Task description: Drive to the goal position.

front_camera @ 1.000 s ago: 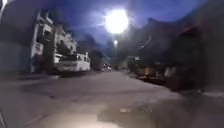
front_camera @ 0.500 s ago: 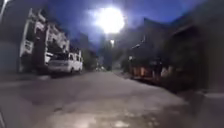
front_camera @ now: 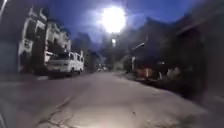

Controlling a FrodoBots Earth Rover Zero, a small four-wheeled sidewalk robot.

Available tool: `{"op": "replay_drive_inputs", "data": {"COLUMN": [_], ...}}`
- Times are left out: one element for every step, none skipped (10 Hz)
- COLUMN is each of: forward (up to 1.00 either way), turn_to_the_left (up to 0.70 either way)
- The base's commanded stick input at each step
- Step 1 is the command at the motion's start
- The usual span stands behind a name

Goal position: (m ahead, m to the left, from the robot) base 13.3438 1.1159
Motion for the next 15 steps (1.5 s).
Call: {"op": "replay_drive_inputs", "data": {"forward": [0.70, 0.70, 0.70, 0.70, 0.70, 0.70, 0.70, 0.70, 0.70, 0.70, 0.70, 0.70, 0.81, 0.85, 0.85], "turn_to_the_left": [0.00, 0.00, 0.00, 0.00, 0.00, 0.00, 0.00, 0.00, 0.00, 0.00, 0.00, 0.00, 0.00, 0.00, 0.00]}}
